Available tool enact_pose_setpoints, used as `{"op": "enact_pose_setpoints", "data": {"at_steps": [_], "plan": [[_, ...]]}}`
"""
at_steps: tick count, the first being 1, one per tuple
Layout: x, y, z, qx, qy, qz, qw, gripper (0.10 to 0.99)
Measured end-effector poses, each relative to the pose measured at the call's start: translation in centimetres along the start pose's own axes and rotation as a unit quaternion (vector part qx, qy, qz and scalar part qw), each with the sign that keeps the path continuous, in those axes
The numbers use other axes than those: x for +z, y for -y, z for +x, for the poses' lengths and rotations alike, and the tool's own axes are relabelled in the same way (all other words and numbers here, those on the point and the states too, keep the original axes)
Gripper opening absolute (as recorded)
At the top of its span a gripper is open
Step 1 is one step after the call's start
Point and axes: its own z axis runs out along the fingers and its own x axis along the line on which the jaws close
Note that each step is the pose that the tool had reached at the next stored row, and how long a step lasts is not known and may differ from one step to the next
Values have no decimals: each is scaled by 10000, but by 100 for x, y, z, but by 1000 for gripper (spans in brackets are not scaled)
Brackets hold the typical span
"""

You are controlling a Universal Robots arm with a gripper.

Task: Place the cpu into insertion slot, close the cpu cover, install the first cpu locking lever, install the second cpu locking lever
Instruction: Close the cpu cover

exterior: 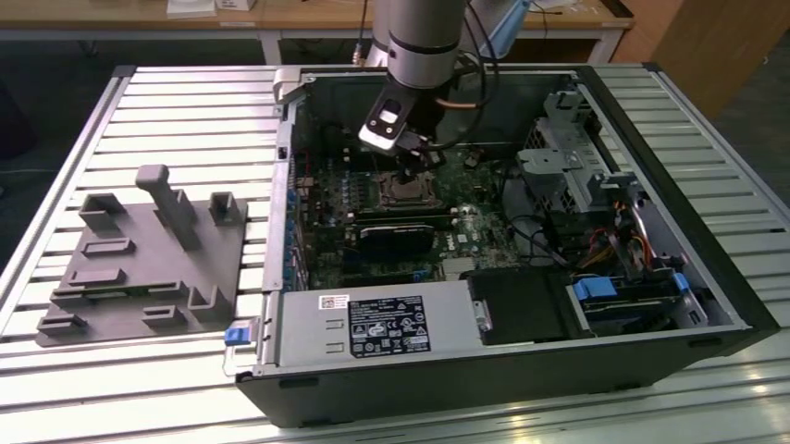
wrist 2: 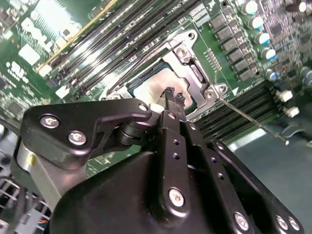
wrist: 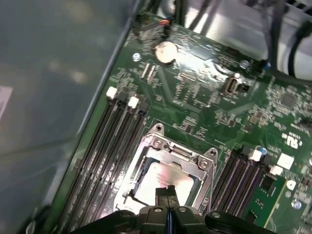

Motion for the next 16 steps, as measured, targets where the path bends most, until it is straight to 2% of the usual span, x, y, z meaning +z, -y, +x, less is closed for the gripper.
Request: {"op": "enact_pose_setpoints", "data": {"at_steps": [4,8,12,16], "plan": [[1,0,0,-360,2,7,9994,106],[2,0,0,-727,4,14,9974,106],[3,0,0,-1087,7,21,9941,106],[7,0,0,-1450,9,28,9894,106]]}}
